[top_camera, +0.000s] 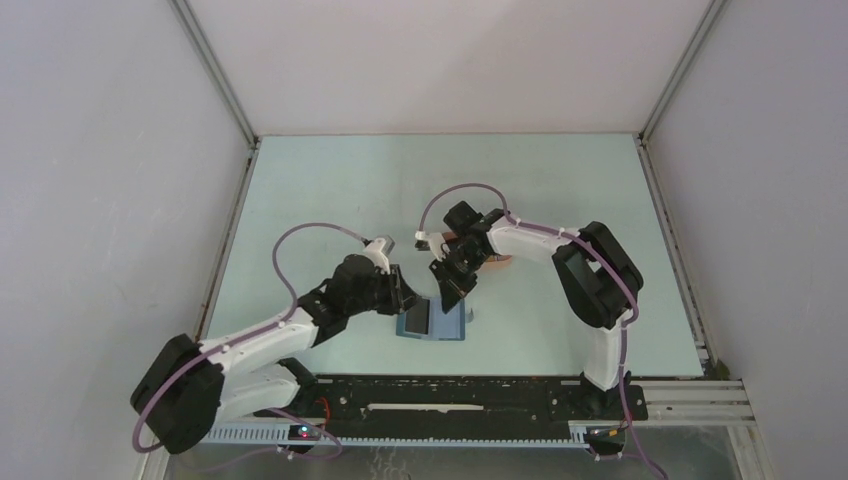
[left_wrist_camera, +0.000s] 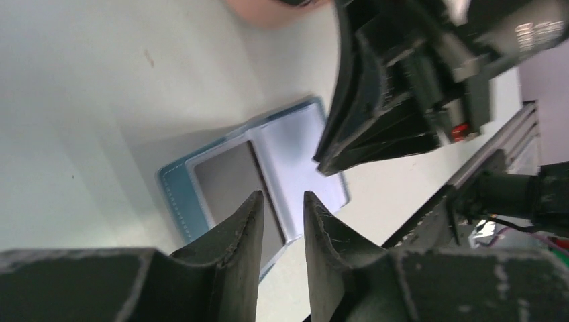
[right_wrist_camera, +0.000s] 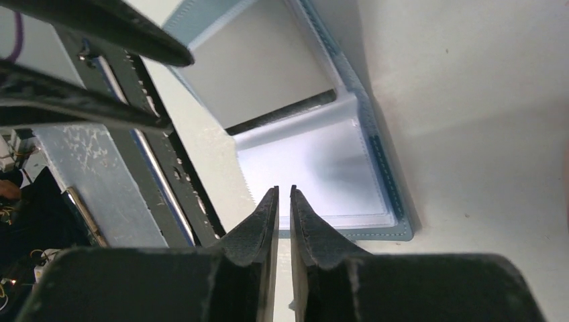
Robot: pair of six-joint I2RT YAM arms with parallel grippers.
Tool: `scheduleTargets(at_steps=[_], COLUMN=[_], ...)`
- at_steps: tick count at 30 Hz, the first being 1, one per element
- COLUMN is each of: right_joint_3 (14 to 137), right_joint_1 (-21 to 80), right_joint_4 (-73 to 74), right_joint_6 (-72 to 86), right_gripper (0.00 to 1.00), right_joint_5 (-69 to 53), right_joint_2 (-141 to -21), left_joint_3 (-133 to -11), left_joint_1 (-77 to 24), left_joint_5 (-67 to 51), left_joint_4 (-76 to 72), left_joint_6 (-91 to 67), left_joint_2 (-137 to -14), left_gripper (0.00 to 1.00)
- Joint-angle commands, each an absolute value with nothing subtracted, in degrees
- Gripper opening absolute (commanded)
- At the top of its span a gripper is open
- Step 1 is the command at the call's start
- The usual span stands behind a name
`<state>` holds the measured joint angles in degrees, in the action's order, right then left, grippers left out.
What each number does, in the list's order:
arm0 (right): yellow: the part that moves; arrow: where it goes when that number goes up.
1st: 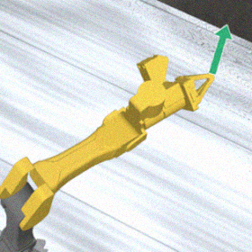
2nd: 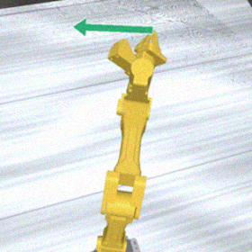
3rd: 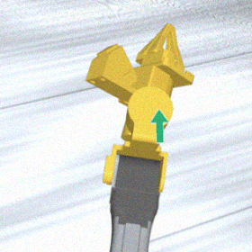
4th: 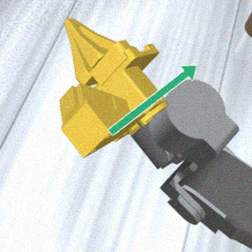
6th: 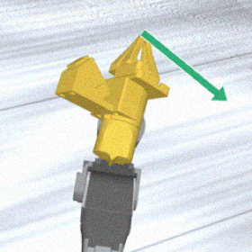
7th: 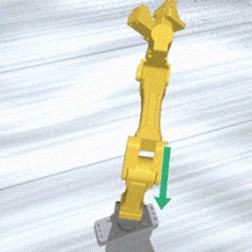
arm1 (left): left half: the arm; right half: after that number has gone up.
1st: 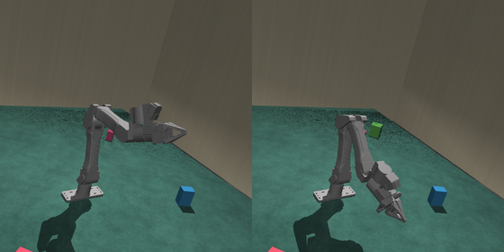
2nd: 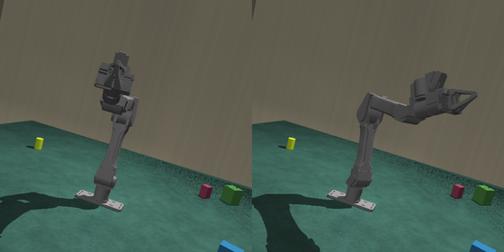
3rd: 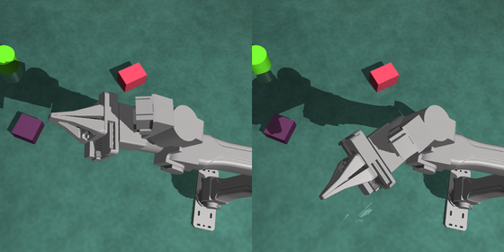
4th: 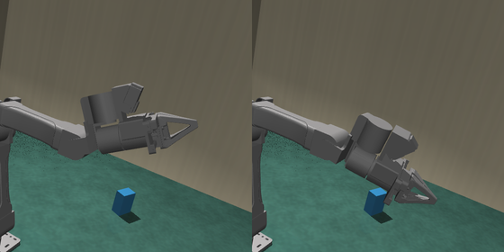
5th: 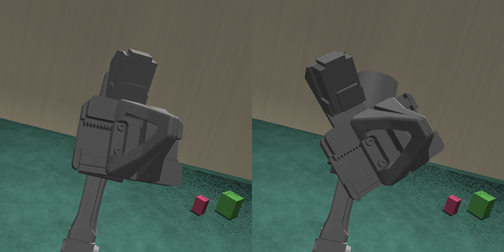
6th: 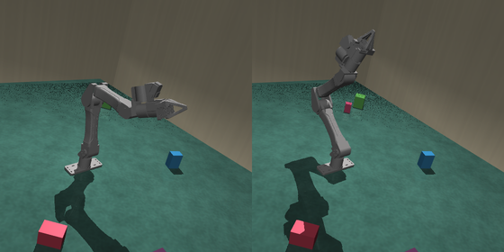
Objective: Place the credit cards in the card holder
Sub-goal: Open the card holder at the center of the board.
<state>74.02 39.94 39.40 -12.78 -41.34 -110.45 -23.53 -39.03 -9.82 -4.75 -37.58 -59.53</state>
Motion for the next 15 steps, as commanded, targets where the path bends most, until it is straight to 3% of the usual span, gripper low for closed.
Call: scheduleTargets(at_steps=[1, 9, 15], right_joint_3=[75.59, 76.08, 77.82], right_joint_1=[40.69, 40.79, 39.82], right_joint_4=[40.75, 41.4, 44.57], right_joint_6=[-14.26, -14.57, -19.19], right_gripper=[0.18, 0.18, 0.23], right_joint_5=[-37.17, -33.61, -40.26], right_joint_2=[-111.56, -112.91, -108.49], left_joint_3=[-21.57, -20.45, -21.5], left_joint_1=[-38.62, -38.62, -38.59], left_joint_5=[-10.93, -6.41, -9.01], left_joint_4=[-6.79, -5.2, -7.4], left_joint_6=[-38.64, -39.05, -38.72], left_joint_2=[-65.89, -72.47, -73.77], left_gripper=[0.32, 0.33, 0.33])
